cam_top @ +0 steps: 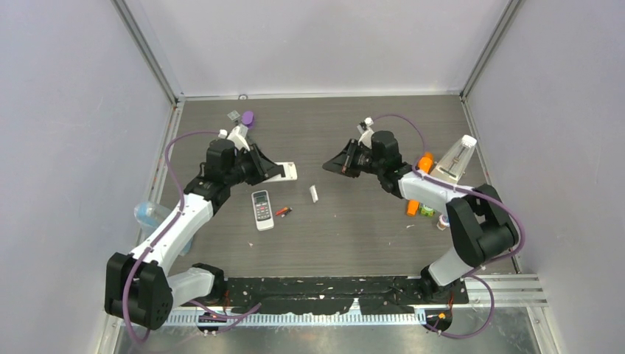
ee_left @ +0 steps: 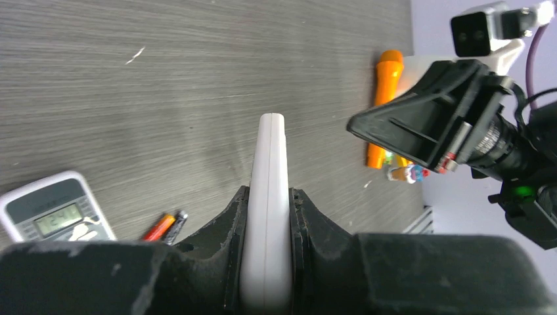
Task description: Load the batteries into the remote control
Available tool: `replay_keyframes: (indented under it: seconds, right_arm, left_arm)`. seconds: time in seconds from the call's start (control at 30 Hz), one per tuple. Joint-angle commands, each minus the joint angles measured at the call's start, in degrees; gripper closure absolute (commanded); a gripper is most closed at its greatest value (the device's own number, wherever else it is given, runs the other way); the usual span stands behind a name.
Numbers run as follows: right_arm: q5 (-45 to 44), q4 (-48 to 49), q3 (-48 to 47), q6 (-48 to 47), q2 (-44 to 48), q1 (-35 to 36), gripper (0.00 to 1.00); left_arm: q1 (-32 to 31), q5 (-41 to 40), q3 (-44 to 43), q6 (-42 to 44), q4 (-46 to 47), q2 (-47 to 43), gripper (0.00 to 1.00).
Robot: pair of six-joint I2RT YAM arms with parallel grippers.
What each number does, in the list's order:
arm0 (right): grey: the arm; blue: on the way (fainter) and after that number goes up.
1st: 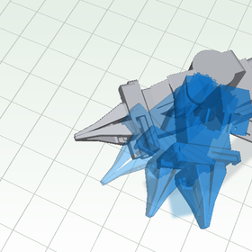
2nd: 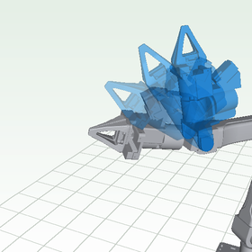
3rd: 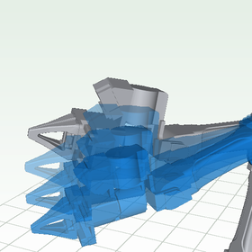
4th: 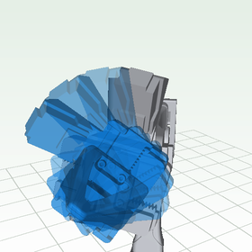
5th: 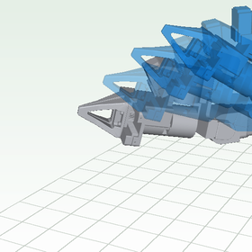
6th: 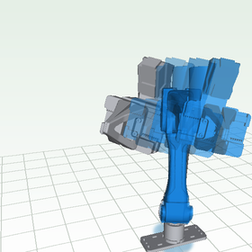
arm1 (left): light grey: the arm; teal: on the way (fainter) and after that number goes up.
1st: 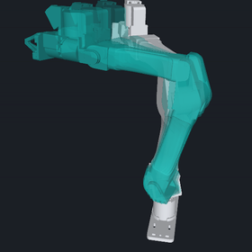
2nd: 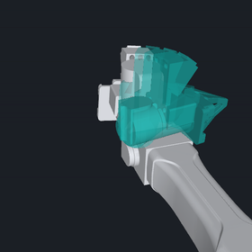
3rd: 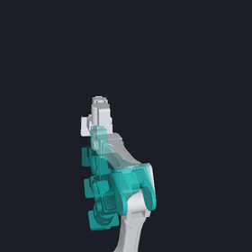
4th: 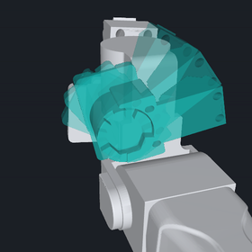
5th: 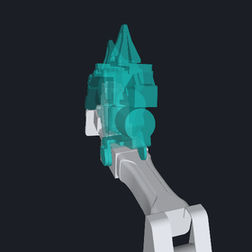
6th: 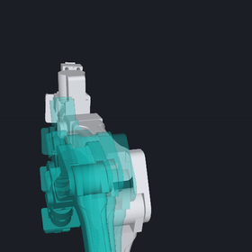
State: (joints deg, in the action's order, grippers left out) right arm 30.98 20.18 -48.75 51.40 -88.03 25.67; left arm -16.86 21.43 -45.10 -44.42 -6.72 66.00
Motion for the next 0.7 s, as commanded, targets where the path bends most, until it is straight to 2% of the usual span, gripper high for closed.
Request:
replay_keyframes:
  seconds: [0.0, 0.27, 0.33, 0.4, 0.47, 0.53, 0.67]
  right_arm:
    - [-6.58, -8.54, 0.98, -9.63, -4.95, -0.39, 0.95]
    - [-11.99, -14.26, -0.5, -17.29, -7.95, 3.25, 0.94]
    - [-12.85, -15.82, -2.1, -21.44, -7.7, 5.74, 0.88]
    - [-14.12, -17.61, -4.25, -25.92, -7.56, 9.3, 0.77]
    - [-14.44, -19.2, -6.89, -30.22, -8.37, 13.19, 0.62]
    - [-14.92, -22.02, -10.28, -33.1, -10.56, 16.89, 0.52]
    - [-17.25, -24.66, -15.81, -34.0, -15.18, 21.6, 0.47]
  left_arm:
    - [0.08, -1.88, -2.28, 9.68, -3.08, -1.16, 1.0]
    - [0.88, -6.77, -3.74, 13.32, -8.26, -4.37, 1.0]
    - [1.24, -8.91, -4.7, 14.33, -10.61, -5.77, 1.0]
    - [1.81, -9.66, -5.83, 15.21, -13.16, -6.77, 1.0]
    - [2.4, -9.66, -6.78, 16.23, -14.99, -8.06, 1.0]
    - [2.89, -10.08, -7.47, 17.51, -16.6, -9.59, 1.0]
    - [3.75, -12.78, -10.05, 18.26, -21.89, -11.68, 1.0]
